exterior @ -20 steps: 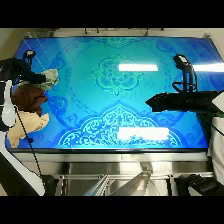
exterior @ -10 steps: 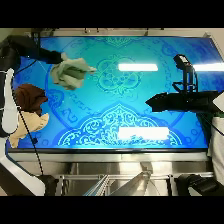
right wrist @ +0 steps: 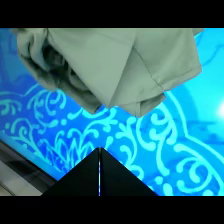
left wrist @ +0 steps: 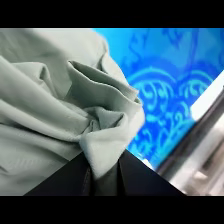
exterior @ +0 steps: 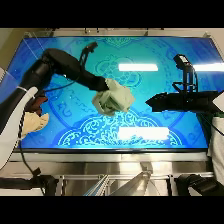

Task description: Fold the shirts.

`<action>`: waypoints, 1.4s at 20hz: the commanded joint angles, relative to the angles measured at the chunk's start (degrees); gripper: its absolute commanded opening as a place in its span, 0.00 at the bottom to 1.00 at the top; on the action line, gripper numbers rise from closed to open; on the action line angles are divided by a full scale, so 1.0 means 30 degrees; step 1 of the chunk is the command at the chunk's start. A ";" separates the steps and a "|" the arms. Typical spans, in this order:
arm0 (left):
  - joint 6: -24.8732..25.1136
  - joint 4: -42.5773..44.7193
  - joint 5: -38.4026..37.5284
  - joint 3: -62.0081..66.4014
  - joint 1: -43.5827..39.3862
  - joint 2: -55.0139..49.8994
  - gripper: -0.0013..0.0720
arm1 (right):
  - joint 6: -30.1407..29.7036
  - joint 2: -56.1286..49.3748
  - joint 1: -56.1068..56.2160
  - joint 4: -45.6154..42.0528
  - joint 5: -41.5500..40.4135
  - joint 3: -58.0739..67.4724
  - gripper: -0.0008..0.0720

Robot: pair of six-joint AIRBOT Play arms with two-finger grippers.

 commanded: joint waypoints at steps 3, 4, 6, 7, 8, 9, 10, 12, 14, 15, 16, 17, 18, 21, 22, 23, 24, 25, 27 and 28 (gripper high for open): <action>-0.1056 -0.0240 0.0138 -0.3810 -0.0692 0.2718 0.70 | 0.0007 0.0000 0.0015 0.0758 -0.0007 -0.0007 0.05; -0.1355 -0.0160 0.0962 -0.3453 -0.0226 0.3228 0.97 | 0.0007 0.0000 0.0000 0.0780 -0.0022 -0.0007 0.05; -0.1457 -0.0058 0.2470 -0.2040 0.1552 0.4240 0.99 | 0.0015 -0.0160 -0.0248 -0.0379 -0.0058 0.0007 0.06; -0.1486 -0.0066 0.2492 -0.1523 0.2652 0.4787 0.99 | 0.0357 -0.0495 -0.0619 -0.1086 -0.0029 0.0022 0.27; -0.1501 -0.0073 0.2091 -0.1392 0.3810 0.5289 0.99 | 0.1005 -0.1071 -0.1158 -0.1428 -0.0007 0.0022 0.66; -0.1574 -0.0087 0.1698 -0.1778 0.4983 0.5756 0.98 | 0.1348 -0.1763 -0.1749 -0.1319 0.0044 0.0022 0.74; -0.1909 -0.0117 0.1727 -0.2594 0.6025 0.6018 0.96 | 0.1872 -0.2688 -0.2353 -0.1049 0.0051 0.0022 0.74; -0.1982 -0.0204 0.2004 -0.5122 0.7082 0.6033 0.96 | 0.1902 -0.4932 -0.3366 0.0852 0.0051 0.0022 0.74; -0.1443 -0.0321 0.0911 -0.8153 0.7198 0.5792 0.96 | 0.0663 -0.7380 -0.3730 0.3555 0.0036 0.0022 0.74; -0.1064 -0.0831 0.0328 -0.9355 0.7125 0.5413 0.96 | -0.0270 -0.8597 -0.3708 0.5115 0.0044 0.0022 0.74; -0.0437 -0.1712 -0.0226 -1.0346 0.6972 0.4816 0.96 | -0.1472 -0.9872 -0.3657 0.6994 0.0058 0.0022 0.74; 0.0284 -0.2820 -0.0605 -1.1016 0.6805 0.4131 0.96 | -0.2805 -1.1060 -0.3504 0.8947 0.0073 0.0022 0.73; 0.1122 -0.4167 -0.0896 -1.1519 0.6557 0.3293 0.96 | -0.3978 -1.2065 -0.3293 1.0761 0.0277 0.0029 0.68; 0.2616 -0.6390 -0.1005 -1.1162 0.5406 0.0750 0.96 | -0.6419 -1.4273 -0.2499 1.5001 0.0801 0.0036 0.60; 0.2667 -0.6390 -0.1005 -1.0688 0.4940 -0.0007 0.96 | -0.6623 -1.4768 -0.2193 1.5569 0.0838 0.0044 0.60; 0.2659 -0.6426 -0.0984 -1.0127 0.4539 -0.0794 0.96 | -0.6674 -1.5191 -0.1887 1.5817 0.0845 0.0109 0.60; 0.2659 -0.6433 -0.0852 -0.9537 0.4218 -0.1515 0.96 | -0.6666 -1.5548 -0.1625 1.5854 0.0838 0.0211 0.60; 0.2659 -0.6433 -0.0539 -0.8910 0.3942 -0.2186 0.96 | -0.6659 -1.5846 -0.1392 1.5861 0.0852 0.0321 0.60; 0.2652 -0.6433 0.0291 -0.7803 0.3541 -0.3279 0.47 | -0.6674 -1.6079 -0.1180 1.6138 0.0874 0.0357 0.53; 0.2652 -0.6433 0.0707 -0.7410 0.3483 -0.3570 0.19 | -0.7096 -1.6050 -0.1202 1.6232 0.0918 0.0372 0.32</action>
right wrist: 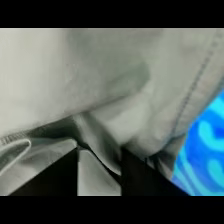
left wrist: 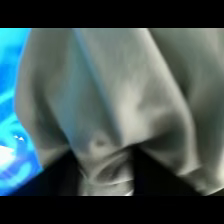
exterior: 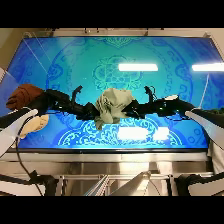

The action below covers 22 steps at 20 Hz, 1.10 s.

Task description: Fold the shirts.

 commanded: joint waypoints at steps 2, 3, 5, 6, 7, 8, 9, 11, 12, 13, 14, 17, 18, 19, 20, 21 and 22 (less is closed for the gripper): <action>0.0240 -0.0372 0.1472 0.1661 -0.0452 -0.1464 0.06 | -0.1923 -0.0481 0.0197 0.1107 0.0481 0.0342 0.04; 0.0240 -0.0364 0.1457 0.1668 -0.0226 -0.1166 0.06 | -0.2164 -0.0335 0.0058 0.1093 0.0539 0.0517 0.04; 0.0240 -0.0313 0.1443 0.1523 0.0597 -0.0175 0.06 | -0.2579 0.0182 -0.0532 0.1093 0.0539 0.0845 0.04; 0.0240 -0.0219 0.1443 0.1377 0.1166 0.0459 0.06 | -0.2652 0.0605 -0.0962 0.1071 0.0539 0.0984 0.04; 0.0240 -0.0153 0.1450 0.1144 0.1923 0.1260 0.05 | -0.2747 0.1180 -0.1552 0.1093 0.0532 0.1056 0.04; 0.0233 -0.0153 0.1501 0.0991 0.2710 0.2011 0.05 | -0.2754 0.1807 -0.2251 0.1093 0.0525 0.1129 0.04; 0.0233 -0.0189 0.1712 0.1005 0.3599 0.2798 0.06 | -0.2747 0.2616 -0.3198 0.1093 0.0532 0.1290 0.04; -0.0051 -0.0335 0.2973 0.1923 0.5552 0.4575 0.05 | -0.2470 0.4539 -0.5464 0.1195 0.0656 0.1974 0.04; -0.0189 -0.0612 0.3657 0.2922 0.6375 0.5552 0.06 | -0.2390 0.5690 -0.6732 0.1690 0.0954 0.2586 0.04; -0.0576 -0.0692 0.4058 0.4138 0.6943 0.6470 0.05 | -0.2397 0.6812 -0.7861 0.2514 0.1348 0.3300 0.04; -0.0933 -0.0685 0.4167 0.5719 0.7388 0.7417 0.05 | -0.2433 0.8065 -0.8969 0.3381 0.1647 0.4211 0.04; -0.1938 -0.0663 0.4539 1.1227 0.7861 0.9063 0.06 | -0.2586 1.1147 -1.1358 0.4036 0.1770 0.7446 0.04; -0.2324 -0.0634 0.4816 1.3143 0.7861 0.9260 0.06 | -0.2528 1.2014 -1.1927 0.4022 0.1843 0.8393 0.04; -0.2725 -0.0568 0.5202 1.4753 0.7861 0.9347 0.05 | -0.2317 1.2757 -1.2305 0.4029 0.1982 0.8990 0.04; -0.3220 -0.0554 0.5719 1.6298 0.7861 0.9347 0.05 | -0.2310 1.3537 -1.2582 0.4022 0.2186 0.9340 0.04; -0.3679 -0.0546 0.6244 1.7486 0.7861 0.9355 0.06 | -0.2317 1.4258 -1.2757 0.4014 0.2280 0.9384 0.04; -0.3832 -0.0532 0.6586 1.8338 0.7861 0.9493 0.06 | -0.2317 1.4965 -1.2815 0.3665 0.2375 0.9384 0.04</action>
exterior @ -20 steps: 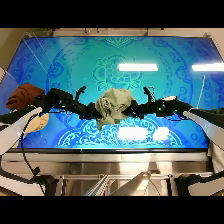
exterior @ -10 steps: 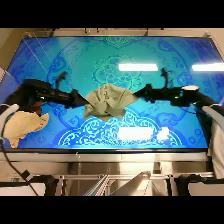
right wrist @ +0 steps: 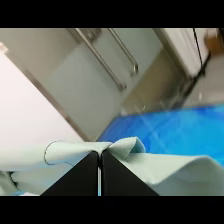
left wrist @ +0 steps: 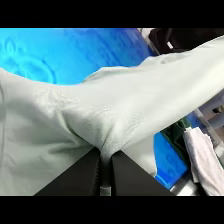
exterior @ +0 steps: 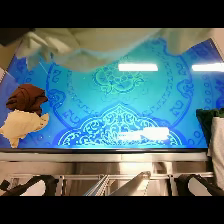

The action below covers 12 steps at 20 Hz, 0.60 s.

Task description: Fold the shirts.

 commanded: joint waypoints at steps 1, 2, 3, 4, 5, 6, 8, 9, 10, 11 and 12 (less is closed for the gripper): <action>-0.1319 0.0182 0.1282 0.4058 0.0175 0.0809 0.06 | 0.0153 0.2798 -0.1005 -0.0634 0.0437 0.1005 0.04; -0.1530 0.0168 0.1443 0.4226 0.0168 0.1202 0.06 | 0.0153 0.3351 -0.1013 -0.1231 0.0816 0.1005 0.04; -0.1647 0.0160 0.1588 0.4116 0.0168 0.1566 0.06 | 0.0160 0.3701 -0.1005 -0.1603 0.1180 0.1005 0.04; -0.1647 0.0160 0.1574 0.3599 0.0168 0.1982 0.06 | 0.0189 0.3927 -0.1005 -0.1974 0.1494 0.1005 0.04; -0.1647 0.0168 0.1596 0.2732 0.0168 0.2368 0.06 | 0.0539 0.3934 -0.0969 -0.2426 0.1836 0.0998 0.04; -0.1647 0.0160 0.1661 0.1479 0.0138 0.2725 0.06 | 0.1173 0.3752 -0.0736 -0.3111 0.2222 0.0933 0.04; -0.1610 0.0189 0.2025 -0.1676 -0.0401 0.3016 0.06 | 0.2521 0.2841 0.0379 -0.5493 0.3118 0.0838 0.04; -0.1537 0.0204 0.2062 -0.3417 -0.0845 0.2929 0.06 | 0.3322 0.2222 0.1224 -0.6943 0.3344 0.0605 0.04; -0.1195 0.0219 0.2062 -0.5311 -0.1341 0.2594 0.06 | 0.4189 0.1501 0.2237 -0.8568 0.3366 0.0102 0.04; -0.0918 0.0262 0.2047 -0.6958 -0.1829 0.2011 0.06 | 0.4947 0.0780 0.3162 -1.0010 0.3337 -0.0590 0.04; -0.0546 0.0568 0.1960 -0.8553 -0.2339 0.1100 0.06 | 0.5734 -0.0109 0.4080 -1.1351 0.3322 -0.1530 0.04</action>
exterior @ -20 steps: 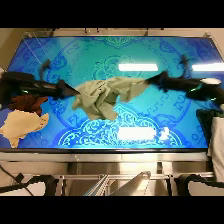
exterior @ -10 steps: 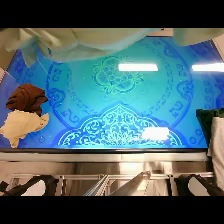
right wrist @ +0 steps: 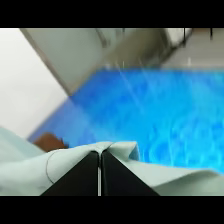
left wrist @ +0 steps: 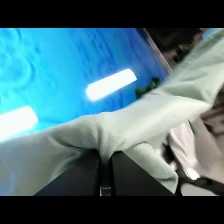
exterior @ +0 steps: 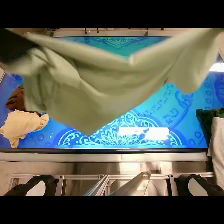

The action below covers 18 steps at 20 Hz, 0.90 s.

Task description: Fold the shirts.

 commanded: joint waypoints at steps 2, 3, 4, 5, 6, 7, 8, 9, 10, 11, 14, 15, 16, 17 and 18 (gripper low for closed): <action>0.1224 0.1224 -0.0823 -0.6317 -0.1982 -0.3563 0.06 | 0.4095 -0.3483 0.3300 -0.6470 -0.0299 -0.3424 0.04; 0.1515 0.1384 -0.1435 -0.6965 -0.2266 -0.5144 0.06 | 0.4728 -0.4568 0.3694 -0.7359 -0.1472 -0.4510 0.04; 0.2113 0.1311 -0.1931 -0.7300 -0.2426 -0.7045 0.06 | 0.5085 -0.5756 0.3854 -0.8000 -0.2965 -0.5355 0.04; 0.2324 0.1224 -0.1967 -0.7104 -0.2412 -0.8976 0.06 | 0.5078 -0.6980 0.3818 -0.8444 -0.4371 -0.5756 0.04; 0.2331 0.1166 -0.1566 -0.6353 -0.2361 -1.1118 0.13 | 0.5071 -0.8342 0.3708 -0.8961 -0.5690 -0.5792 0.04; 0.2324 0.0984 -0.0648 -0.5340 -0.2193 -1.2947 0.45 | 0.5064 -0.9406 0.3453 -0.9034 -0.6331 -0.5719 0.10; 0.2237 0.0138 0.0699 -0.4182 -0.1974 -1.4637 0.84 | 0.5064 -1.0353 0.3009 -0.9027 -0.6164 -0.5326 0.47; 0.1610 -0.0495 0.1821 -0.3104 -0.1763 -1.5766 0.99 | 0.5064 -1.0950 0.2463 -0.9041 -0.5581 -0.4845 0.76; 0.0940 -0.0517 0.2637 -0.2062 -0.1596 -1.6473 0.99 | 0.4918 -1.1132 0.1836 -0.9107 -0.4998 -0.4466 0.77; 0.0583 -0.0466 0.3308 -0.1268 -0.1428 -1.6670 0.99 | 0.4481 -1.1060 0.1115 -0.9100 -0.4510 -0.4175 0.77; 0.0474 -0.0182 0.3672 -0.0656 -0.1188 -1.5132 0.99 | 0.3577 -1.0914 -0.1064 -0.9100 -0.3198 -0.3315 0.77; 0.0634 0.0255 0.3526 -0.1151 -0.1188 -1.4032 0.99 | 0.3228 -1.0979 -0.1676 -0.9092 -0.3140 -0.3191 0.77; 0.0663 0.0954 0.3133 -0.2062 -0.1231 -1.2823 0.99 | 0.2885 -1.1089 -0.2106 -0.9100 -0.3169 -0.3147 0.77; 0.0685 0.1887 0.2739 -0.3337 -0.1377 -1.1468 0.99 | 0.2288 -1.1380 -0.2390 -0.9092 -0.3104 -0.2922 0.77; 0.0678 0.2965 0.2106 -0.5158 -0.1617 -0.9872 0.99 | 0.1727 -1.1810 -0.2412 -0.9092 -0.2980 -0.2579 0.77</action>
